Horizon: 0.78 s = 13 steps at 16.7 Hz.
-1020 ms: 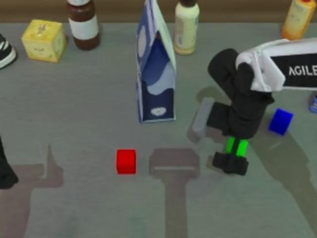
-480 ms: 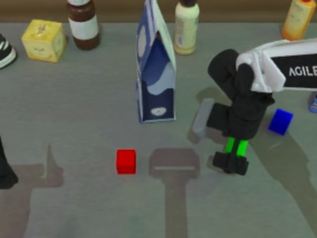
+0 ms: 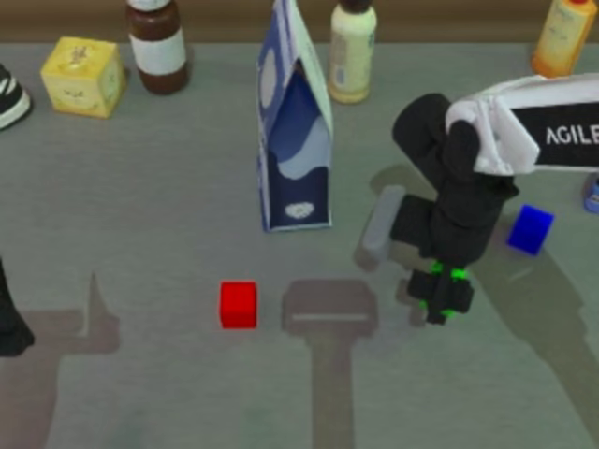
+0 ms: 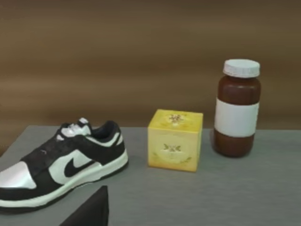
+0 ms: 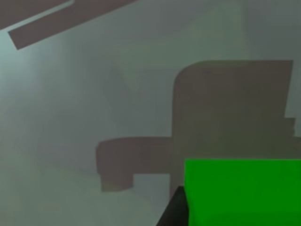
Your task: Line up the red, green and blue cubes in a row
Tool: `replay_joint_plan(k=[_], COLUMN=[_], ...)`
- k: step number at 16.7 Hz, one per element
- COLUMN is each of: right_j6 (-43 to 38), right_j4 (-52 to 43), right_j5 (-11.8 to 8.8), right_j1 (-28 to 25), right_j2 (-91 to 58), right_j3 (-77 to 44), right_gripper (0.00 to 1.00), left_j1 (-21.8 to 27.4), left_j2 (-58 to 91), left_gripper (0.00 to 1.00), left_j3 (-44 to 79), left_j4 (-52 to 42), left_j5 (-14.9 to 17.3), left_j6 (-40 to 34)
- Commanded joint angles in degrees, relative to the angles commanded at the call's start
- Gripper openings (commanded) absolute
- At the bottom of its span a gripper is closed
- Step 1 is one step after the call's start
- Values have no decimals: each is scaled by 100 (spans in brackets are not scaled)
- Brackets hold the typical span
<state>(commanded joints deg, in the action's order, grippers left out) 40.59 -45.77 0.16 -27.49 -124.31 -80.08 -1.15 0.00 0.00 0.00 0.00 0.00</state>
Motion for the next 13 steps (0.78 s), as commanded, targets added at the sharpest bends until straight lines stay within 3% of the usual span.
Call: replay_joint_plan(k=[2, 13], right_j6=[0, -29], right_j4=[0, -321], right_j5=[0, -42], right_j1=[0, -23], right_j2=[0, 205], right_j3=[0, -181], right_gripper=[0, 0], left_j1=[0, 0], left_j2=[0, 0], left_gripper=[100, 100], left_j3=[0, 0], left_j4=[0, 0], left_j5=[0, 0], left_j6=[0, 0])
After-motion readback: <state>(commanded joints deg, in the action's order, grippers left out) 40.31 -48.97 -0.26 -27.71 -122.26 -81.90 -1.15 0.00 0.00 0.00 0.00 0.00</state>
